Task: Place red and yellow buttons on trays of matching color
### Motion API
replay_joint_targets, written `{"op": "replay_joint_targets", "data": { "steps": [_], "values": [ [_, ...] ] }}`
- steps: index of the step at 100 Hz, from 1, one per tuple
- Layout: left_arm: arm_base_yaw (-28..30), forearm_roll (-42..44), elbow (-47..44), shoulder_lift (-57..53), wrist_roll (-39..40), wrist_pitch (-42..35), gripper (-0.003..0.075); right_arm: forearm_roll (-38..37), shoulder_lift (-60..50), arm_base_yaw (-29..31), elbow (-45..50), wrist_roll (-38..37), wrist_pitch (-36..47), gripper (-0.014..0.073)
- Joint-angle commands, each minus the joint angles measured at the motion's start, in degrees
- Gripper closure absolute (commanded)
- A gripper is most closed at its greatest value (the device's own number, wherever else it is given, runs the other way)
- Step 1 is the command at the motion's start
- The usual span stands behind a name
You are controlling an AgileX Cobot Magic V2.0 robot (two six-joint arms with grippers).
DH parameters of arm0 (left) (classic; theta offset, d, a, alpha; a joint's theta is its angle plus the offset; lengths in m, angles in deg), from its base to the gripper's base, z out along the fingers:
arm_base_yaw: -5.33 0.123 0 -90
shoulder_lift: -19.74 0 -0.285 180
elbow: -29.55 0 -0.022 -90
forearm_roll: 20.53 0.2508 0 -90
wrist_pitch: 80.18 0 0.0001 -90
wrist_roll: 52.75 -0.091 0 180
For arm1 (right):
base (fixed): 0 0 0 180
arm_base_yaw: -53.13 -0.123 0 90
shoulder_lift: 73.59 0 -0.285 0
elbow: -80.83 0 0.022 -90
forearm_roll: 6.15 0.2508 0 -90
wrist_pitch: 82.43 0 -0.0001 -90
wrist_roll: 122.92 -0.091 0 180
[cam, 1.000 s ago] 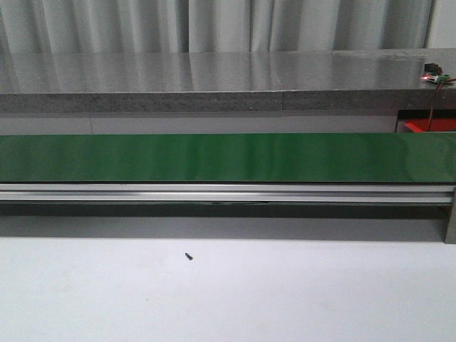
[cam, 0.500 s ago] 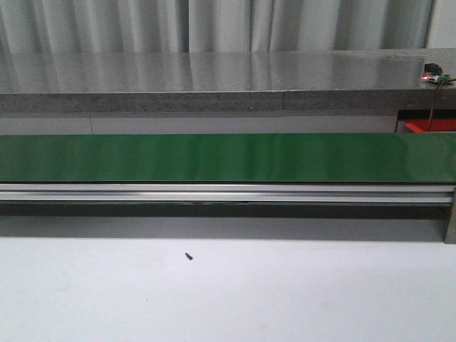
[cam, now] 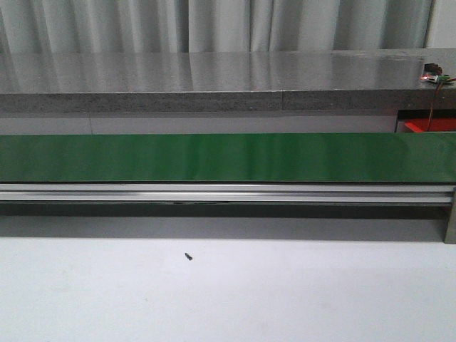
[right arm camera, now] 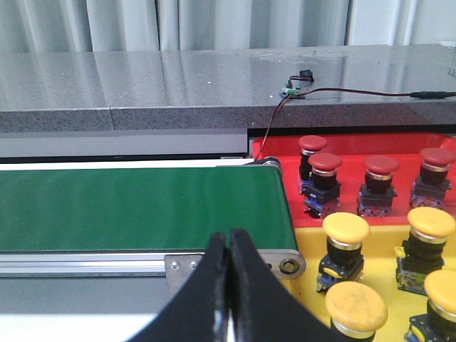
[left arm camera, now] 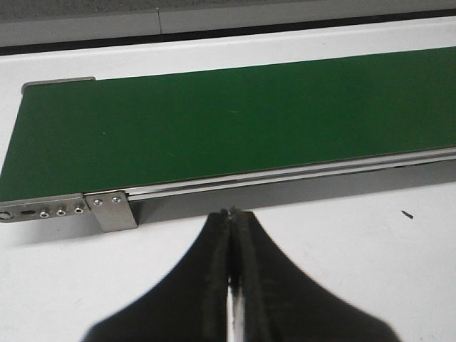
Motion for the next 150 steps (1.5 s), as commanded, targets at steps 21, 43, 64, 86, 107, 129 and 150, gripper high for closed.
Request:
{"op": "replay_joint_targets", "data": {
  "steps": [21, 43, 64, 86, 107, 129, 150],
  "values": [
    [-4.61, 6.11, 0.92, -1.17, 4.56, -18.61, 0.074, -0.03, -1.07, 0.04, -1.04, 0.13, 4.49, 0.0715],
    [-8.2, 21.37, -6.09, -3.59, 21.26, -35.57, 0.074, -0.03, -1.07, 0.04, -1.04, 0.13, 4.49, 0.0715],
    [-8.84, 27.55, -15.21, -9.98, 29.55, -44.72, 0.074, -0.03, -1.07, 0.04, -1.04, 0.13, 4.49, 0.0715],
    [-9.74, 27.24, -22.13, -19.1, 29.55, -45.8, 0.074, -0.03, -1.07, 0.04, -1.04, 0.13, 4.49, 0.0715],
    [-9.5, 27.24, -26.54, -28.56, 29.55, -41.58, 0.074, -0.03, -1.07, 0.04, -1.04, 0.13, 4.49, 0.0715],
    [-9.38, 26.4, -32.76, -35.72, 29.03, -40.95, 0.074, -0.03, -1.07, 0.04, -1.04, 0.13, 4.49, 0.0715],
    [-7.83, 22.89, -34.0, -35.72, 23.29, -38.61, 0.074, -0.03, -1.05, 0.04, -1.04, 0.13, 4.53, 0.0715]
  ]
}}
